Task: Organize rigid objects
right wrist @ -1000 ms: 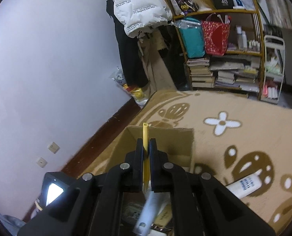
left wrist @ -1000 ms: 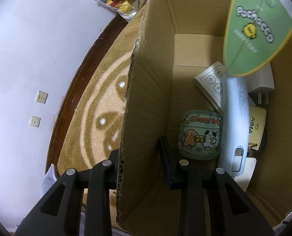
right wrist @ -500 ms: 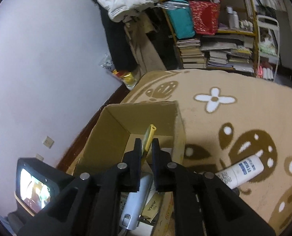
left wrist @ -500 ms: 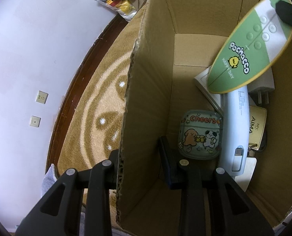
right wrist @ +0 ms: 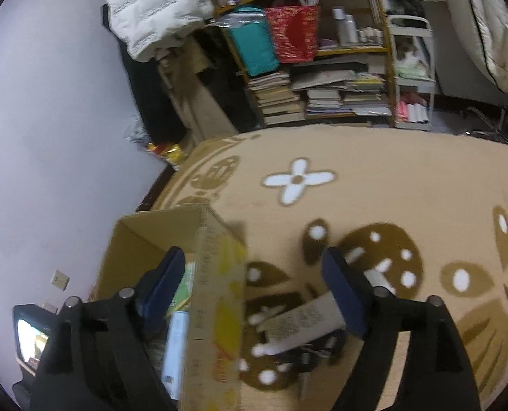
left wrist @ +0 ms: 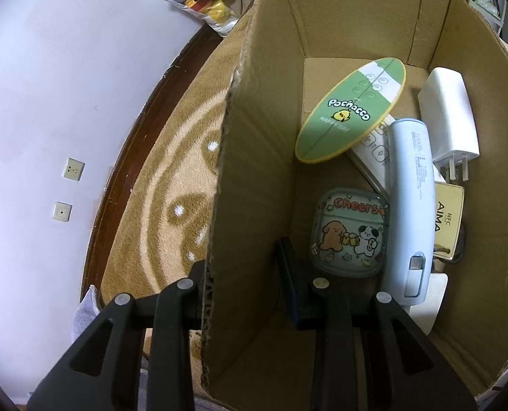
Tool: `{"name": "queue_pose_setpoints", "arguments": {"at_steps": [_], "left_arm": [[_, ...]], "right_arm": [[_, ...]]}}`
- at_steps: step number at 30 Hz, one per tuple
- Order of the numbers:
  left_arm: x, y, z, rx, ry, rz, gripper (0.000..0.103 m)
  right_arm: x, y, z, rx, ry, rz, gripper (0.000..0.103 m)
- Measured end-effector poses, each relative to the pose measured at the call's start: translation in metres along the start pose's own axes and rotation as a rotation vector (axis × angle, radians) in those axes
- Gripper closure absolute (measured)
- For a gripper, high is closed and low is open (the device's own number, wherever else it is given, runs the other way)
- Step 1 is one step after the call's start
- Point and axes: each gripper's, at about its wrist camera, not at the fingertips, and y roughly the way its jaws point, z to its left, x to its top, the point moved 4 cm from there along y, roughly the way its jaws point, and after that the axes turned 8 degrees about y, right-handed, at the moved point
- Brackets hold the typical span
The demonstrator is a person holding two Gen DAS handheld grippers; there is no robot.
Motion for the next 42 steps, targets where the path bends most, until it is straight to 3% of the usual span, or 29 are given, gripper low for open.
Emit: {"name": "queue_pose_setpoints", "arguments": {"at_steps": [7,17,23,32,39,41,42], "left_arm": [[0.0,0.0,0.002,0.001,0.001,0.0,0.073],[0.0,0.002,0.002,0.003,0.003,0.003,0.073],[0.0,0.002,0.0,0.005,0.007,0.005,0.073],[-0.001,0.004,0.0,-0.006,-0.004,0.01,0.073],[-0.002,0.005,0.005,-0.014,-0.006,0.011,0.073],[-0.002,0.005,0.007,-0.016,-0.007,0.011,0.073],[-0.002,0.005,0.007,-0.016,-0.007,0.011,0.073]], "right_arm": [[-0.017,0.028,-0.039,-0.101,0.051,0.093,0.015],[-0.042,0.058,-0.069,-0.155,0.108,0.198,0.015],[-0.046,0.068,-0.079,-0.151,0.141,0.212,0.015],[-0.042,0.075,-0.08,-0.127,0.127,0.158,0.015],[-0.032,0.087,-0.072,-0.178,0.09,0.144,0.015],[-0.031,0.09,-0.067,-0.214,0.054,0.137,0.017],[-0.03,0.091,-0.065,-0.241,0.033,0.132,0.023]]}}
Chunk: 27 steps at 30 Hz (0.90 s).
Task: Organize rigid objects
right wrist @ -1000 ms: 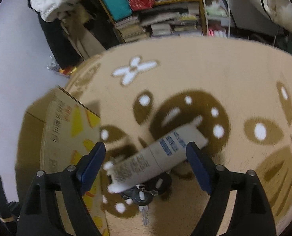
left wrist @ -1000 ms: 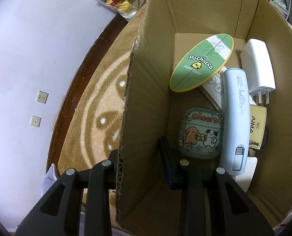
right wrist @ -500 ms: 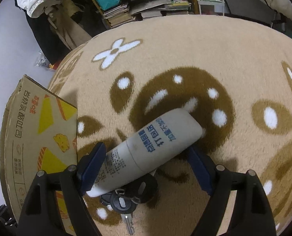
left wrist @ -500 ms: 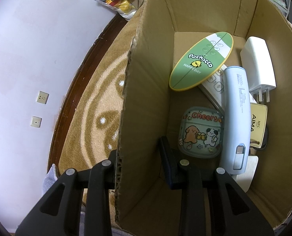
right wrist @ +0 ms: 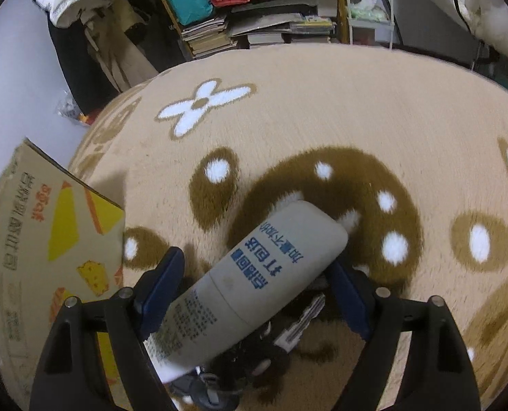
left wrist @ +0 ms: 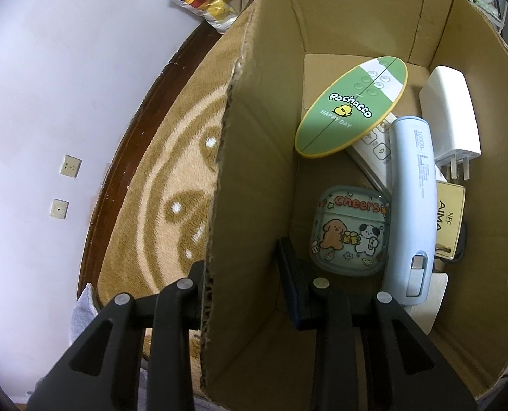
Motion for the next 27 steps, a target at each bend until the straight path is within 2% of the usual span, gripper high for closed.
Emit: {"name": "queue_pose_setpoints", "arguments": {"at_steps": [5,9,11,12,14,15,16,17,18,20,27], "left_arm": [[0.0,0.0,0.001,0.001,0.002,0.001,0.073],[0.001,0.0,0.0,0.004,0.004,0.001,0.073],[0.001,0.0,-0.001,0.007,0.007,0.001,0.073],[0.001,-0.001,-0.002,0.008,0.009,0.001,0.073],[0.0,-0.001,-0.003,0.008,0.008,0.001,0.073],[0.0,-0.001,-0.004,0.007,0.007,0.001,0.073],[0.0,-0.001,-0.004,0.005,0.005,0.002,0.073],[0.001,-0.001,-0.004,0.003,0.003,0.004,0.073],[0.001,0.0,-0.004,0.003,0.003,0.004,0.073],[0.001,0.0,-0.004,0.007,0.007,0.004,0.073],[0.002,0.001,-0.005,0.007,0.008,0.003,0.073]], "right_arm": [[0.003,0.003,0.003,-0.03,-0.021,-0.008,0.026],[0.004,0.009,0.008,-0.066,-0.07,0.036,0.02],[0.004,0.011,0.01,-0.096,-0.072,0.043,0.02],[0.004,0.009,0.011,-0.105,-0.072,0.04,0.022],[0.002,0.001,0.014,-0.095,-0.061,0.029,0.04],[0.0,-0.005,0.017,-0.074,-0.067,0.024,0.052],[-0.002,-0.007,0.022,-0.032,-0.08,0.027,0.06],[-0.003,-0.007,0.025,-0.006,-0.086,0.032,0.062],[-0.006,-0.005,0.029,0.025,-0.099,0.036,0.069],[-0.007,-0.006,0.032,0.022,-0.116,0.012,0.072],[-0.004,-0.025,0.037,0.094,-0.094,-0.069,0.081]]}}
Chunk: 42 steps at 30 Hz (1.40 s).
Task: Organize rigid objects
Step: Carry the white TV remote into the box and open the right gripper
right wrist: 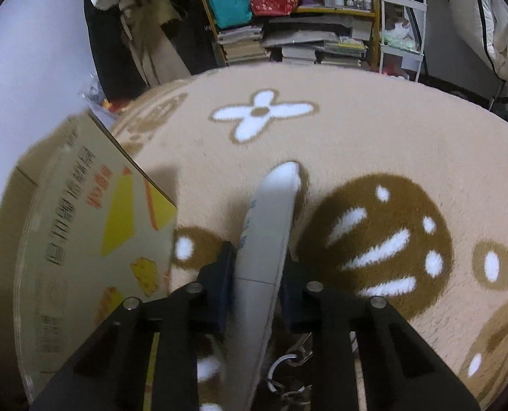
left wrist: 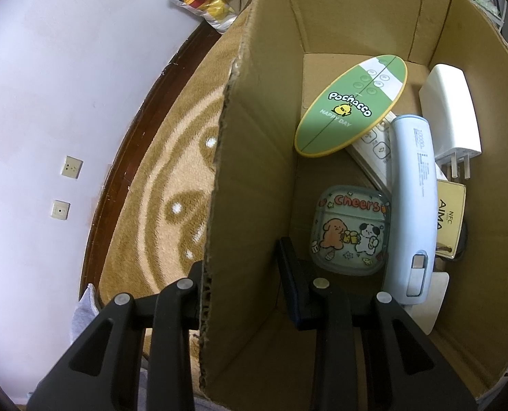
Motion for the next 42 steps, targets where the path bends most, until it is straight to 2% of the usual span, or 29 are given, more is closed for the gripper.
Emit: {"name": "queue_pose_setpoints", "arguments": {"at_steps": [3,10,18,23,27,33,42], "left_arm": [[0.0,0.001,0.0,0.001,0.0,0.001,0.073],[0.001,0.002,0.001,-0.002,-0.002,0.001,0.073],[0.0,0.002,0.0,0.003,0.001,-0.001,0.073],[0.0,0.002,0.0,0.001,-0.001,-0.001,0.073],[-0.001,0.002,0.001,0.0,-0.004,-0.001,0.073],[-0.001,0.001,0.003,-0.003,-0.008,0.001,0.073],[0.0,0.0,0.004,-0.006,-0.007,0.001,0.073]], "right_arm": [[0.007,-0.017,0.008,0.022,-0.017,-0.061,0.081],[0.021,-0.058,0.021,0.138,-0.007,-0.129,0.081],[0.02,-0.099,0.054,0.28,-0.045,-0.175,0.081],[0.008,-0.103,0.077,0.341,-0.063,-0.13,0.081],[-0.007,-0.094,0.089,0.341,-0.085,-0.094,0.081],[-0.024,-0.067,0.09,0.345,-0.085,0.017,0.081],[-0.029,-0.073,0.089,0.328,-0.14,-0.001,0.076]]}}
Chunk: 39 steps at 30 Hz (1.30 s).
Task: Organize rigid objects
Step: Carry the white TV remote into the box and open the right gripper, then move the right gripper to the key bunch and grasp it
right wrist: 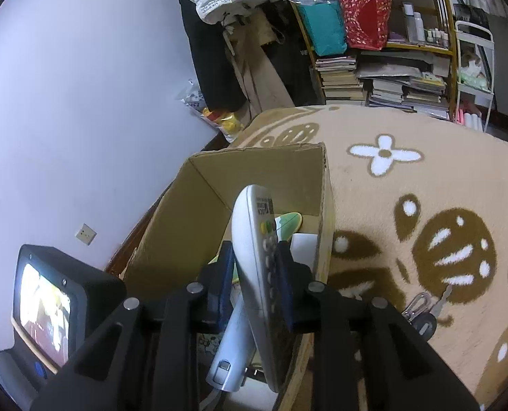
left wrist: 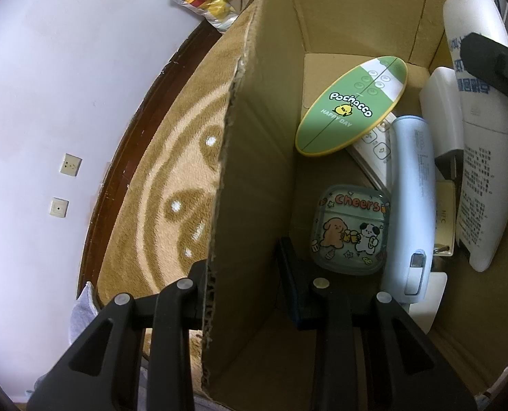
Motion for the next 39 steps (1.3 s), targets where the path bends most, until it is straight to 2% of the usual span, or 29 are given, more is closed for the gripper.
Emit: {"name": "queue_pose_setpoints", "arguments": {"at_steps": [2,4,6,10,13,21,28,34,39], "left_arm": [[0.0,0.0,0.0,-0.001,0.0,0.0,0.073],[0.0,0.0,0.002,-0.009,-0.007,0.0,0.073],[0.0,-0.001,0.002,-0.01,-0.008,0.0,0.073],[0.001,0.0,0.002,-0.008,-0.008,0.0,0.073],[0.001,0.001,0.001,-0.008,-0.008,0.001,0.073],[0.001,0.001,0.0,-0.002,-0.003,0.0,0.073],[0.001,0.001,-0.001,0.001,-0.002,0.003,0.073],[0.001,0.001,-0.001,0.0,-0.002,0.003,0.073],[0.002,0.001,-0.001,0.001,-0.001,0.004,0.073]], "right_arm": [[0.001,-0.004,0.002,-0.01,-0.016,-0.014,0.074],[0.004,-0.012,0.003,-0.019,-0.032,-0.043,0.052],[0.008,-0.017,0.003,-0.008,-0.027,-0.056,0.046],[0.013,-0.027,-0.008,-0.065,-0.011,-0.083,0.025],[0.015,-0.03,-0.025,-0.096,0.026,-0.076,0.02],[0.017,-0.025,-0.075,-0.185,0.098,-0.051,0.014],[0.002,-0.003,-0.117,-0.248,0.167,0.031,0.014],[-0.018,0.017,-0.134,-0.255,0.215,0.111,0.014],[-0.033,0.022,-0.137,-0.255,0.231,0.138,0.014]]}}
